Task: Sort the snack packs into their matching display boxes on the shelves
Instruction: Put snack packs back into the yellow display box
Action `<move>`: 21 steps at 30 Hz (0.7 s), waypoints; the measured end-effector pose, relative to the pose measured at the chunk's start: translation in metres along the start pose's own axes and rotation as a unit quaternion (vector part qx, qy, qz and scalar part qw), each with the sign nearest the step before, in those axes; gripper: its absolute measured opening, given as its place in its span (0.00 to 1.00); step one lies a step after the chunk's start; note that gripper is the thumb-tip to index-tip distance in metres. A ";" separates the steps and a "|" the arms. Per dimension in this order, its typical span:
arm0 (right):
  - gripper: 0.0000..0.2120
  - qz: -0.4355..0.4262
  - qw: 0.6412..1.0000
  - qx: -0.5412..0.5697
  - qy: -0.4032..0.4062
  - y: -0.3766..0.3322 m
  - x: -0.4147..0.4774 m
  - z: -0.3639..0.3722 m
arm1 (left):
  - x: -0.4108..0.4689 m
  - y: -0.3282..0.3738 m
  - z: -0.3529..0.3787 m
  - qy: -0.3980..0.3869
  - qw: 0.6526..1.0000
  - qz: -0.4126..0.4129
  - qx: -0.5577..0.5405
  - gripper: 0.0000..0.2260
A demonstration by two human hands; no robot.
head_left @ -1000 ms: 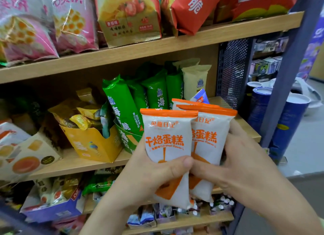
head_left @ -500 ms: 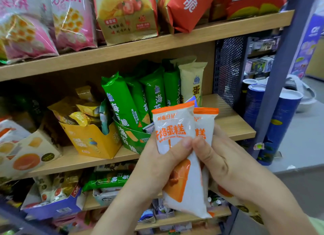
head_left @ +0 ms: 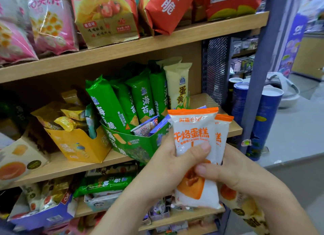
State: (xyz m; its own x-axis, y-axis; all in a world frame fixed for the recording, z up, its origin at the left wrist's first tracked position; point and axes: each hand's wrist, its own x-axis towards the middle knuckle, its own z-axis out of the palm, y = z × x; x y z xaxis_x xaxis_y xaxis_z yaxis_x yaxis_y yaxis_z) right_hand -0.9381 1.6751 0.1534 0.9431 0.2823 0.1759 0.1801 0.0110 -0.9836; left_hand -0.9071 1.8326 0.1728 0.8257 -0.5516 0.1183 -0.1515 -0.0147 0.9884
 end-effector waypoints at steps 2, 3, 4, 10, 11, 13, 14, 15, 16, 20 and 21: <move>0.28 -0.001 0.999 0.044 -0.008 0.012 -0.001 -0.004 | 0.005 0.001 0.000 -0.002 1.000 -0.005 0.024 0.18; 0.28 -0.002 0.997 0.070 -0.013 0.012 -0.002 -0.004 | 0.006 0.000 -0.001 -0.010 1.000 -0.007 0.023 0.18; 0.28 0.003 0.995 0.099 0.004 0.017 -0.001 -0.006 | 0.007 0.001 -0.002 -0.023 1.000 -0.006 0.009 0.19; 0.34 0.031 0.972 0.230 0.038 0.036 -0.004 -0.012 | 0.003 -0.004 -0.021 0.089 0.979 0.094 0.155 0.23; 0.35 0.037 0.968 0.241 0.056 0.036 -0.006 -0.013 | 0.003 -0.009 -0.033 0.136 0.941 0.133 0.279 0.22; 0.36 0.051 0.963 0.245 0.095 0.041 -0.010 -0.019 | 0.002 -0.024 -0.062 0.194 0.824 0.159 0.508 0.21; 0.37 0.055 0.960 0.251 0.109 0.042 -0.011 -0.023 | 0.003 -0.033 -0.076 0.198 0.791 0.138 0.563 0.21; 0.37 0.059 0.959 0.251 0.119 0.042 -0.012 -0.026 | 0.003 -0.040 -0.086 0.195 0.787 0.122 0.573 0.20; 0.38 0.057 0.959 0.248 0.125 0.043 -0.012 -0.028 | 0.004 -0.048 -0.093 0.197 0.797 0.119 0.559 0.18; 0.39 0.060 0.966 0.217 0.124 0.045 -0.010 -0.029 | 0.029 -0.061 -0.078 0.220 0.764 0.192 0.576 0.12; 0.38 0.063 0.969 0.206 0.121 0.045 -0.010 -0.030 | 0.040 -0.059 -0.068 0.214 0.759 0.200 0.581 0.13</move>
State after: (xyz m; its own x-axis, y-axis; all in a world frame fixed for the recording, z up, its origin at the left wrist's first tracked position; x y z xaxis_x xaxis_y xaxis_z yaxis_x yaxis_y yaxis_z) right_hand -0.9307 1.6442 0.1082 0.9973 0.0733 0.0084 -0.0206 0.3863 -0.9221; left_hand -0.8281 1.8678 0.1257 0.6502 -0.3883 0.6531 -0.6085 -0.7808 0.1416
